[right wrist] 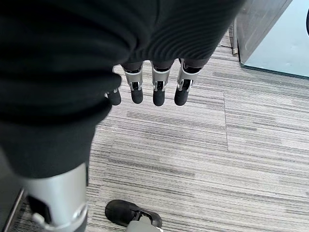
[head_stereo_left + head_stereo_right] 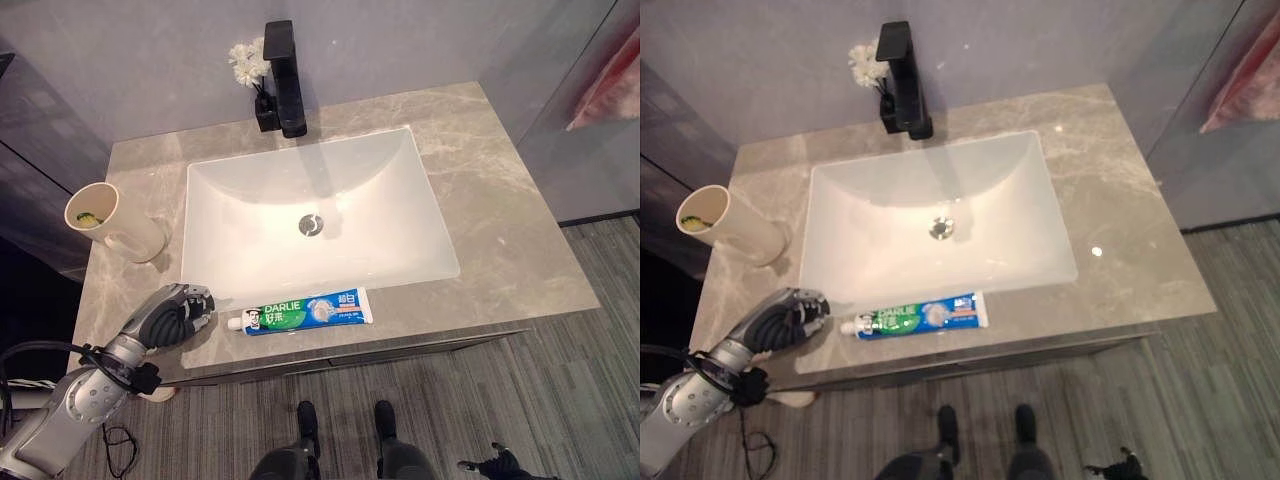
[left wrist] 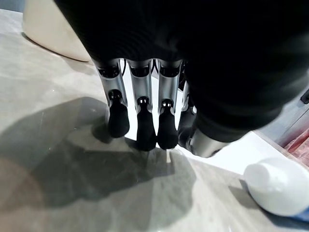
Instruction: Put brush and paste in cup on sink, flatten towel.
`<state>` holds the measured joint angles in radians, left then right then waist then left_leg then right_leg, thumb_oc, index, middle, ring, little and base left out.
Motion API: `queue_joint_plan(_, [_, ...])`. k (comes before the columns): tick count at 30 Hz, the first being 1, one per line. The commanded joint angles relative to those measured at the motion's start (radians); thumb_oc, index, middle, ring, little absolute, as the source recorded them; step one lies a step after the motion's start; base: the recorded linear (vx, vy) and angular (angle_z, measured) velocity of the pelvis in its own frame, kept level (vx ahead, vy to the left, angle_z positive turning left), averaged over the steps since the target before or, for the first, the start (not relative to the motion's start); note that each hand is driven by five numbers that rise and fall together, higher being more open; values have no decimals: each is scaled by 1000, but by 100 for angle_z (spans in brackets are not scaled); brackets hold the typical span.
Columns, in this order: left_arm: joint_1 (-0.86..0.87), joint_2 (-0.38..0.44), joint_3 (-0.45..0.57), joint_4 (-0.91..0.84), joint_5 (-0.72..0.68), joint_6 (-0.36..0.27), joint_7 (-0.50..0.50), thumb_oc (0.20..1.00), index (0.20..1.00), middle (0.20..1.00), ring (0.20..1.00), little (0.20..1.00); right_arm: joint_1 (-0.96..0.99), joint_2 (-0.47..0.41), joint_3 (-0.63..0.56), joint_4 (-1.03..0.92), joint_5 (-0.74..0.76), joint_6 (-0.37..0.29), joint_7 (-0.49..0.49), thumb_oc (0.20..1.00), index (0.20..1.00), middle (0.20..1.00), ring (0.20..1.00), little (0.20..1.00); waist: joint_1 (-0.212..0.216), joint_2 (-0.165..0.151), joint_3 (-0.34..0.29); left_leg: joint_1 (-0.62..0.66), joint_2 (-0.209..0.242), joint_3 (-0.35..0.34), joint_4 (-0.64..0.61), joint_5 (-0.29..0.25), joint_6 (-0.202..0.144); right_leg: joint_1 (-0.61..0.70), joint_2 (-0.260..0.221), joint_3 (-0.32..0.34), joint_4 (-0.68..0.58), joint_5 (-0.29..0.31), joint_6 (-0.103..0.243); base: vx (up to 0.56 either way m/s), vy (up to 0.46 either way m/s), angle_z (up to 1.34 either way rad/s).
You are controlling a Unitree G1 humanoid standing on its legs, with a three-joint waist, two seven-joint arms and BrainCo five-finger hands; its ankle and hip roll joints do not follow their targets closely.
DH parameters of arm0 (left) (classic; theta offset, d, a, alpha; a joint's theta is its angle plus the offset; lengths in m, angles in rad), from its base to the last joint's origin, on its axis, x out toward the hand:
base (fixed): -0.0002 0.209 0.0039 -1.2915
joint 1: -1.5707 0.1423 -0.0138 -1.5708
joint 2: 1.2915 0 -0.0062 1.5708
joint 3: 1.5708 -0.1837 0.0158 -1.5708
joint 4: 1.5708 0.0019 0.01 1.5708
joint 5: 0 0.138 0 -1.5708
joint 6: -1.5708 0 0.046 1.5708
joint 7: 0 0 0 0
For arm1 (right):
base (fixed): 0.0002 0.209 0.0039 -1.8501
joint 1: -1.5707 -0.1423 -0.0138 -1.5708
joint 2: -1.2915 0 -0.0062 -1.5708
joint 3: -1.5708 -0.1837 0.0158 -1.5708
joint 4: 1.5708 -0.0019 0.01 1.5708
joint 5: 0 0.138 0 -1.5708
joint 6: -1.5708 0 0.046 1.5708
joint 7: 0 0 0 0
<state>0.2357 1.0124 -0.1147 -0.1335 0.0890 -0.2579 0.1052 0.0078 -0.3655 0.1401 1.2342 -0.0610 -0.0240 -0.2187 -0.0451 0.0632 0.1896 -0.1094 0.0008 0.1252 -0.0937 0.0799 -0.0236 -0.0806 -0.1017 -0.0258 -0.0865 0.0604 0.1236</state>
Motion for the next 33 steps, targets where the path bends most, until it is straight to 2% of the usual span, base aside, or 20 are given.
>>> queue_joint_plan(1, [21,-14,-12,42,34,-8,-1,200,200,200,200,200,-25,16,33,25,19,7,-30,1000,1000,1000,1000,1000,1,-50,-35,0,-11,17,11,-61,-18,-95,-81,9,1,76,76,0,0,0])
queue_joint_plan(10, [-21,-53,-22,57,40,-2,17,200,200,200,200,200,-17,35,11,58,33,19,-42,1000,1000,1000,1000,1000,13,-57,-67,-6,4,-20,6,-50,-38,-73,-85,-35,-1,73,77,19,-37,5])
queue_joint_plan(11, [-16,-60,-18,61,41,2,20,542,542,542,542,542,-18,36,9,65,31,24,-41,1000,1000,1000,1000,1000,17,-54,-74,1,4,-24,6,-52,-40,-64,-86,-44,-1,69,77,50,-19,12])
queue_joint_plan(12, [-14,-66,-15,62,39,3,23,542,542,542,542,542,-19,37,9,67,31,24,-42,1000,1000,1000,1000,1000,19,-53,-77,5,5,-25,6,-52,-40,-60,-86,-47,-1,68,77,41,-17,16])
queue_joint_plan(13, [-9,-64,-6,56,44,3,27,812,812,812,812,812,-19,36,8,63,31,23,-43,1000,1000,1000,1000,1000,20,-52,-79,7,5,-27,6,-52,-41,-56,-87,-49,-1,66,77,14,-9,14])
queue_joint_plan(14, [-6,-63,-3,53,44,4,27,1000,1000,1000,1000,1000,-19,36,9,63,31,24,-43,1000,1000,1000,1000,1000,19,-52,-79,7,5,-27,6,-52,-41,-55,-86,-50,-1,66,77,16,-10,13])
queue_joint_plan(24, [-2,-103,68,3,-1,5,54,1000,1000,1000,1000,1000,-12,50,4,73,32,35,-40,1000,1000,1000,1000,1000,27,-44,-110,37,13,-36,6,-62,-48,-12,-88,-66,-1,47,72,17,-8,3])
queue_joint_plan(33, [-30,-121,29,-48,-7,5,39,1000,1000,1000,1000,1000,6,56,7,84,21,43,-33,1000,1000,1000,1000,1000,9,-31,-119,69,18,-24,6,-76,-46,9,-81,-56,-1,30,66,24,-4,4])
